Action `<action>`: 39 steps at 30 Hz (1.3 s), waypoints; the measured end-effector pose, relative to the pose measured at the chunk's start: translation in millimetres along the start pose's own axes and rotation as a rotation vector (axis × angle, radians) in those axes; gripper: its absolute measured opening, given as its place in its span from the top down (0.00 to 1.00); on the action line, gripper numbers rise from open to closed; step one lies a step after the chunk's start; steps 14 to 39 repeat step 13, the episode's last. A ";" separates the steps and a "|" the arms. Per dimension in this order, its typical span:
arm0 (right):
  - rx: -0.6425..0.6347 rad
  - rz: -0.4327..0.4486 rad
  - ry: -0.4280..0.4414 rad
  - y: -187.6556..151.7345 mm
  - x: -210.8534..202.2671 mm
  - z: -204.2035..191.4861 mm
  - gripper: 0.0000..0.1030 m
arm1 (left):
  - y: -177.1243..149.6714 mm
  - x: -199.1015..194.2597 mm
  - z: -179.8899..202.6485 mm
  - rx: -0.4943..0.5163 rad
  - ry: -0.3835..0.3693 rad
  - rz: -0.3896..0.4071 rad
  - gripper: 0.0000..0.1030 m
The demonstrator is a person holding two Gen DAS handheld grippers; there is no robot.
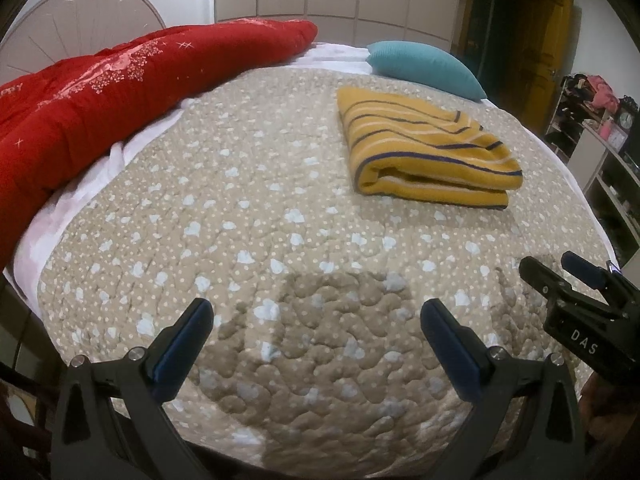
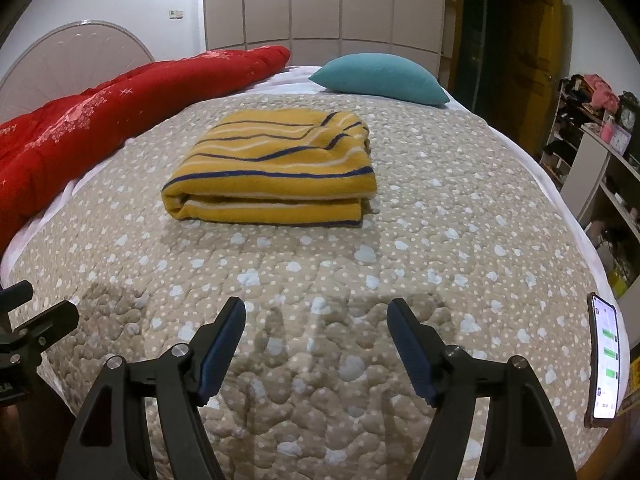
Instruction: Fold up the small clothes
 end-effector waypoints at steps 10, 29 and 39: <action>-0.017 0.009 0.002 0.9 1.2 -6.8 0.22 | 0.7 9.9 0.6 0.008 -0.012 -0.012 0.00; -0.021 0.004 0.009 1.8 3.4 -7.9 0.21 | 1.0 13.3 2.0 0.014 -0.008 -0.019 0.00; -0.021 0.004 0.009 1.8 3.4 -7.9 0.21 | 1.0 13.3 2.0 0.014 -0.008 -0.019 0.00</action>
Point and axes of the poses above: each gripper's, at about its wrist camera, not at the fingertips, and x roughly the way its jaws point, z to its right, y to its top, the point moved 1 cm from there along x, roughly the way its jaws point, and after that the axes turned 10 degrees about -z, right-handed, at the moved point
